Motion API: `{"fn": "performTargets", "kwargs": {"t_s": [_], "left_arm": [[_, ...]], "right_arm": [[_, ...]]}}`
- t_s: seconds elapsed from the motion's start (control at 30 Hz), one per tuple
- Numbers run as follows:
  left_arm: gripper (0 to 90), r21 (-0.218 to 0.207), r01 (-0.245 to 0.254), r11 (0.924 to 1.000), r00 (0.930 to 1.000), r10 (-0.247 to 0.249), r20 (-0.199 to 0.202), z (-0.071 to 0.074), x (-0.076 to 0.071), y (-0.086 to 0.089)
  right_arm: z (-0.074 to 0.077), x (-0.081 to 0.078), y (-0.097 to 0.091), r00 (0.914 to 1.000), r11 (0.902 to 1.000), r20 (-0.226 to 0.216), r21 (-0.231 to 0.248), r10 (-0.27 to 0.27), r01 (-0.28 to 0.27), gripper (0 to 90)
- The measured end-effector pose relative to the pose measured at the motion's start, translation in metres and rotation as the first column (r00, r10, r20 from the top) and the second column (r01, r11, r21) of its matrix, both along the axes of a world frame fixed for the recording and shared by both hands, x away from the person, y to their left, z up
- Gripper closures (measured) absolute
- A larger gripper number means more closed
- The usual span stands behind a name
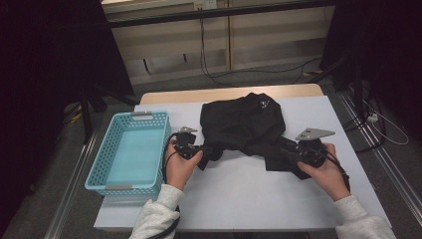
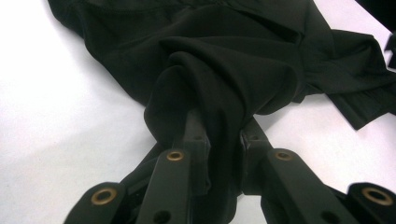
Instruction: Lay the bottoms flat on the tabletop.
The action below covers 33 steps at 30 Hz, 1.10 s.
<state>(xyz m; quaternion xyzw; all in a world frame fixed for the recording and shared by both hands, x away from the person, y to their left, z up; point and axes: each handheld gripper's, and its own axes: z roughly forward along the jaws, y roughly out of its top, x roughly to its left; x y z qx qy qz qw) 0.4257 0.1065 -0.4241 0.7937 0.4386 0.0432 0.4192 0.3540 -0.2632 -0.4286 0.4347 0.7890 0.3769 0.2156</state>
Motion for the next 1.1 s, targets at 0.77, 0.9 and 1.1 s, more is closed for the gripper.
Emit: {"fn": "performTargets", "kwargs": {"t_s": [0.77,0.9,1.1], "left_arm": [[78.5,-0.067,-0.004,0.9977,0.9992,0.007,0.04,0.019,-0.003,0.005],[78.5,-0.064,-0.025,0.9976,0.9989,0.027,0.039,0.017,-0.001,0.011],[78.3,-0.043,-0.036,0.9984,0.9988,0.037,0.032,0.013,-0.001,0.012]], "right_arm": [[0.002,-0.021,0.035,0.9606,0.9616,-0.071,0.077,0.269,-0.263,90.0],[0.011,-0.04,0.038,0.9425,0.9407,-0.055,0.104,0.33,-0.323,90.0],[0.005,-0.053,0.049,0.9114,0.9115,-0.076,0.115,0.404,-0.395,90.0]]}}
